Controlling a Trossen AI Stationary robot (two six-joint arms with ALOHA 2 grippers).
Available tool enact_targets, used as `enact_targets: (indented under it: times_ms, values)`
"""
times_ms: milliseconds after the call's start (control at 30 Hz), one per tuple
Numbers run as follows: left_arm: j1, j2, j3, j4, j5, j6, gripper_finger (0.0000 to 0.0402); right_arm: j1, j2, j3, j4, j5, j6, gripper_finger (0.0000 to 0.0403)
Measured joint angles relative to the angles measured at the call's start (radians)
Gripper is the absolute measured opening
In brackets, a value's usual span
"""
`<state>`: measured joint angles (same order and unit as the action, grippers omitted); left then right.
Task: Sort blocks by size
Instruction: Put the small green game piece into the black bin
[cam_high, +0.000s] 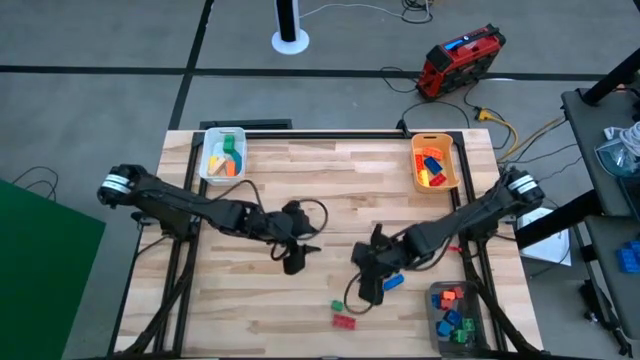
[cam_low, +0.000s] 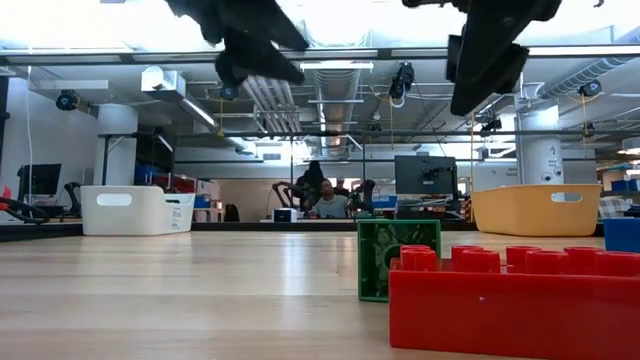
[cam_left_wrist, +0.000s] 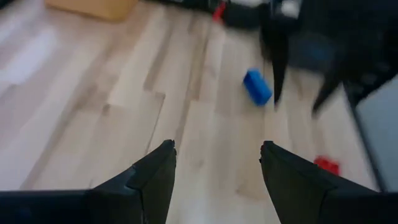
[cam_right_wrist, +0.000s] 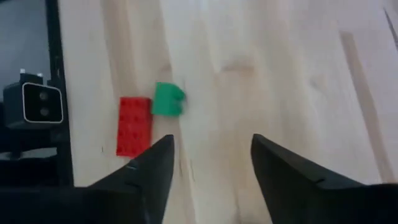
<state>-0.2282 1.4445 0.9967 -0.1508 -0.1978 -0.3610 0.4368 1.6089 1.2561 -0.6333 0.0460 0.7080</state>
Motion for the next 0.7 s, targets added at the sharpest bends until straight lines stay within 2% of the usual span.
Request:
enact_targets:
  times_ms: [167,333,467,700]
  values:
    - [-0.001,-0.114,0.003,-0.012,-0.03,-0.073,0.021,0.069,0.111,0.072,0.064,0.111,-0.084,0.0227]
    - [-0.001,-0.195,0.003,-0.099,-0.048,-0.07,0.021,0.097,0.244,0.183,0.068,0.185,-0.069,0.0255]
    - [-0.002,-0.222,0.003,-0.165,-0.109,-0.059,0.021,0.1,0.35,0.279,0.029,0.186,-0.001,0.0262]
    - [-0.007,-0.222,0.003,-0.182,-0.109,-0.066,0.021,0.1,0.484,0.405,-0.121,0.134,0.083,0.025]
